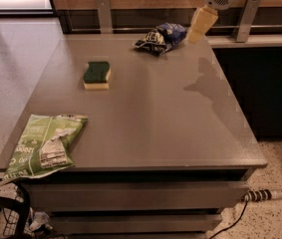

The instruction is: Move blue chip bag near green jalapeno chip bag

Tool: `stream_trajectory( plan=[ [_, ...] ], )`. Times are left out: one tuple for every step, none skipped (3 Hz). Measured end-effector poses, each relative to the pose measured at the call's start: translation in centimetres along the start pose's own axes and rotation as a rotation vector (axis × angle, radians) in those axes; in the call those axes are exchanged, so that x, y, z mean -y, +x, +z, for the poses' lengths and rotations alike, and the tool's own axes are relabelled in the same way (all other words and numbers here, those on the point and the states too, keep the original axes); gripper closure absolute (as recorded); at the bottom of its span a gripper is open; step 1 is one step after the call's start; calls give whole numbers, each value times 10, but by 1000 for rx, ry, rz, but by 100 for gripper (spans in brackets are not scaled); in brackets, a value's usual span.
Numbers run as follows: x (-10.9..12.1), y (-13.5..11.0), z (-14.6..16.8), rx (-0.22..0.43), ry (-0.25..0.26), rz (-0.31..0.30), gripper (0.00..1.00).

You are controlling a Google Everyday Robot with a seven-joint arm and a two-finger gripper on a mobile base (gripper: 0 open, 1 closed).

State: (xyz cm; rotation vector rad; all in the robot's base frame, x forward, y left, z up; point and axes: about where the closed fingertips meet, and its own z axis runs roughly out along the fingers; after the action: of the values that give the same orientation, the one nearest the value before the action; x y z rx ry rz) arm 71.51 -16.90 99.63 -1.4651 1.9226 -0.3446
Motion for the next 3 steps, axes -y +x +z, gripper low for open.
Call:
stream_trajectory(
  plan=[
    [11,-11,50,10,-22,-11,0],
    [10,-17,81,13,-42,-4,0],
    [7,-33,109,41,-54,21,0]
  ],
)
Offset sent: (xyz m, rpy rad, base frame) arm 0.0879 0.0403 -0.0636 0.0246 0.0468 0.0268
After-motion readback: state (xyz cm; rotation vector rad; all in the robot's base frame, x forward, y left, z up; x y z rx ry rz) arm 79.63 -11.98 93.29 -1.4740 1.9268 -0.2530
